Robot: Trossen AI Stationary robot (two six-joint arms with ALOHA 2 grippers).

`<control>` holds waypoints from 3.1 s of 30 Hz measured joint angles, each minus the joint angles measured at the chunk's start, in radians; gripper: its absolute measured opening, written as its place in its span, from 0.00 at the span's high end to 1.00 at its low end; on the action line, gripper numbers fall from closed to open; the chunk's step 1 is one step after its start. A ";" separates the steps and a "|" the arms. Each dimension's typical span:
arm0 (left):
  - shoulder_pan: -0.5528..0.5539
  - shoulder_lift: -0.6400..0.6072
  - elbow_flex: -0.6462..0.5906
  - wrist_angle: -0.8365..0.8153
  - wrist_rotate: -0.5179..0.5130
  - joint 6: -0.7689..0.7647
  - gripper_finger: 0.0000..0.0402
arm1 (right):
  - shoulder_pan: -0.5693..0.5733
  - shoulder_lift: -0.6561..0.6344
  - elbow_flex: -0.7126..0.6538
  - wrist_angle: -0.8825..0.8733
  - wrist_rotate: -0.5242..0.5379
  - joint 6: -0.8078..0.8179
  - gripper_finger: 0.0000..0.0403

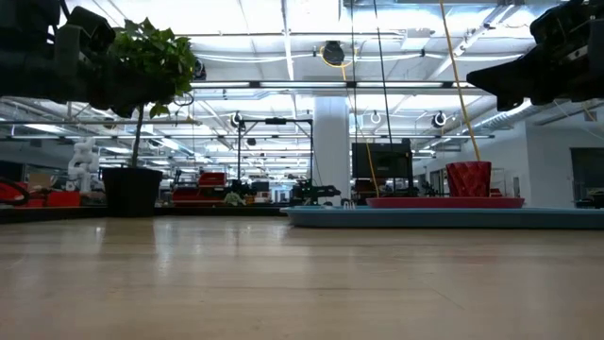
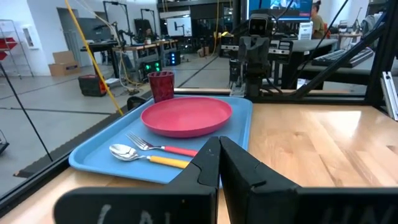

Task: Pick and place plate/cup/fork/spoon on tray
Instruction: Return to Home Position

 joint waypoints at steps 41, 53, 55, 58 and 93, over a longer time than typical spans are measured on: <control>0.000 -0.160 0.000 -0.167 -0.010 0.074 0.98 | 0.000 0.000 0.000 0.006 0.002 0.002 1.00; 0.000 -0.393 0.000 -0.324 0.044 0.090 0.98 | 0.000 0.000 0.000 0.007 0.003 0.001 1.00; 0.000 -0.422 0.000 -0.364 0.045 0.081 0.98 | 0.000 0.000 0.000 0.007 0.003 0.002 1.00; 0.000 -0.469 0.000 -0.420 0.045 0.070 0.98 | 0.000 0.000 0.000 0.007 0.003 0.001 1.00; 0.086 -0.591 0.001 -0.579 0.147 0.063 0.98 | 0.000 0.000 0.000 0.012 0.003 0.001 1.00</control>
